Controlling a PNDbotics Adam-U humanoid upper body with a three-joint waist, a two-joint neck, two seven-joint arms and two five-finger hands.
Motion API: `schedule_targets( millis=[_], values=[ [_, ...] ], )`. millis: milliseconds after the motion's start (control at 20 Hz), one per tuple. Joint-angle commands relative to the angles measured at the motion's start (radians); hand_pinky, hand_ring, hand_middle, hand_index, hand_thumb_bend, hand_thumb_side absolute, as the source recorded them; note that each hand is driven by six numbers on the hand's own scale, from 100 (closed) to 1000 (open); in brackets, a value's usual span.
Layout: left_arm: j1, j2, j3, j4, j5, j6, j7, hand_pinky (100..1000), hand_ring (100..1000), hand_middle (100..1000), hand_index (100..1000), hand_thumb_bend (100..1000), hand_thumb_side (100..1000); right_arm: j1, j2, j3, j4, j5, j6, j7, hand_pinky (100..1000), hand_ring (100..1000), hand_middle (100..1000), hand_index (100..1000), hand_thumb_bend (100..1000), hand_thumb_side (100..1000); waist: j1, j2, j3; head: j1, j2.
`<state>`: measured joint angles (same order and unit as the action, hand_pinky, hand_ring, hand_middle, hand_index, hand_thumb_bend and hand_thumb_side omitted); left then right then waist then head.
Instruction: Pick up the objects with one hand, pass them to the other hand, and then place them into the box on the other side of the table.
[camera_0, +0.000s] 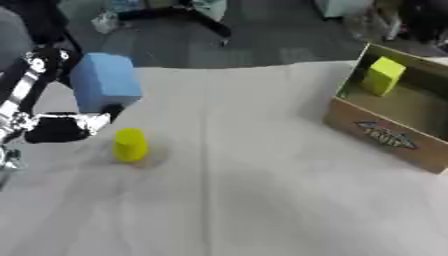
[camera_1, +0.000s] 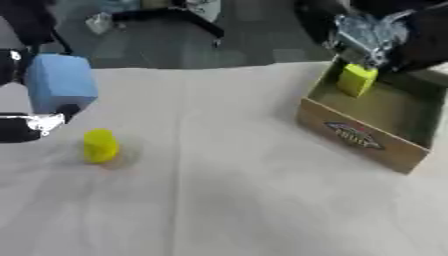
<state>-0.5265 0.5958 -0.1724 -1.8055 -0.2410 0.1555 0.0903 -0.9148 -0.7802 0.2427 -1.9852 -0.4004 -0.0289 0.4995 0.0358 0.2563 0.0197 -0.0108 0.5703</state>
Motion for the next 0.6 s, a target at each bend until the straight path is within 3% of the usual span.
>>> schedule_targets(
  millis=[50,600],
  values=[
    [-0.005,0.003,-0.005,-0.036,-0.004,-0.014,0.016,594,517,416,586,100,100,-0.021,0.008,0.01,-0.015,0.011,0.006,0.024,1000,928,895,843,100,375,-0.011,-0.039,0.001,-0.002,0.003],
    [-0.001,-0.018,-0.036,-0.061,-0.016,-0.021,0.015,590,515,415,584,100,100,-0.085,0.069,0.07,-0.015,0.022,0.023,0.127,999,916,892,848,100,420,-0.014,-0.037,-0.002,0.0,0.015]
  ],
)
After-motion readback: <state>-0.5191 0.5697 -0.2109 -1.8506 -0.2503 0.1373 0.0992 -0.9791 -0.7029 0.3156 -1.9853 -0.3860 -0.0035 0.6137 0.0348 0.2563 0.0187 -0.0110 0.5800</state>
